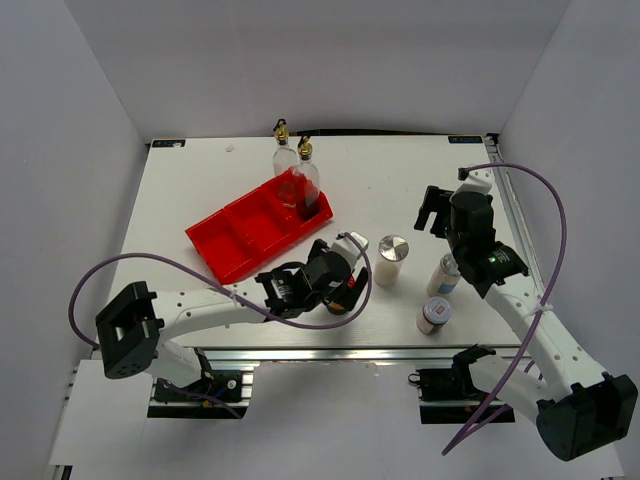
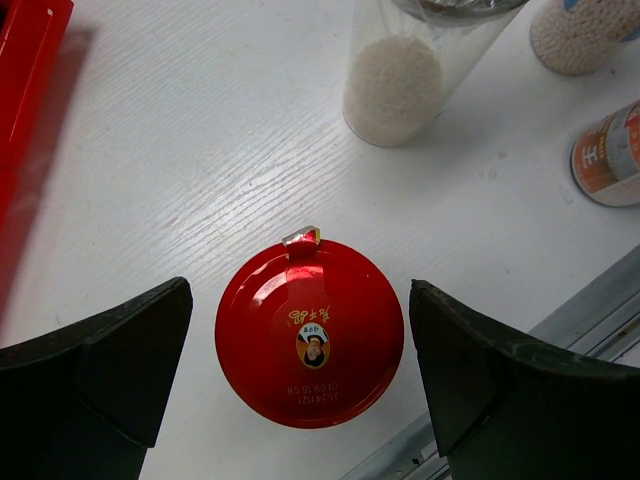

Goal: Organize the condiment bottles

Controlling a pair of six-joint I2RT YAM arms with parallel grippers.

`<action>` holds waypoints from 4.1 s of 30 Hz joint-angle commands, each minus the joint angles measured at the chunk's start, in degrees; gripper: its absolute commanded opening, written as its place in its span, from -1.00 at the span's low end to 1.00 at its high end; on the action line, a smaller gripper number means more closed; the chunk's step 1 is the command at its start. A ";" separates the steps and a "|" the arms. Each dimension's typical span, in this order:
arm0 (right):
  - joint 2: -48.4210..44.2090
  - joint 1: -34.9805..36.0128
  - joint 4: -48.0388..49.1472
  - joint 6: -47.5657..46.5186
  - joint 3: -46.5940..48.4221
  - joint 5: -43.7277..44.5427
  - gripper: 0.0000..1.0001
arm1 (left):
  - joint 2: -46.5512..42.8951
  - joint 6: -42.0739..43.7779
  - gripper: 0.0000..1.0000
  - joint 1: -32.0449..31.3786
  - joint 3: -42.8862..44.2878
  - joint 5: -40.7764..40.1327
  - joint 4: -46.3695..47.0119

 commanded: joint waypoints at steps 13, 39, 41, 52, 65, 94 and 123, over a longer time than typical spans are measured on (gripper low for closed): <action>-1.54 -0.42 2.44 -0.78 -0.49 0.36 0.79 | -2.17 -0.89 -0.40 -0.43 1.64 -2.01 1.13; -2.51 -0.42 5.60 -6.41 -2.08 -8.87 0.79 | -7.02 -2.82 -0.84 27.07 11.83 -18.72 4.12; -2.16 -0.42 5.34 -6.50 -1.90 -8.44 0.79 | -6.22 -2.47 -0.84 29.00 12.36 -18.37 4.38; -1.89 -0.42 4.90 -5.97 -1.81 -5.01 0.79 | 0.89 -2.47 -0.83 38.24 13.41 -10.83 7.19; -0.66 -0.42 4.81 -5.53 -1.64 -2.02 0.79 | 11.62 -3.44 -0.70 45.89 17.37 -3.52 8.43; -9.36 -0.42 -45.45 8.62 14.19 -6.49 0.79 | 9.44 -1.59 0.96 47.30 20.71 -5.19 0.62; -5.49 -0.34 -33.16 8.27 -12.62 -17.23 0.60 | -28.10 -15.92 0.96 47.21 -5.83 -20.74 -8.80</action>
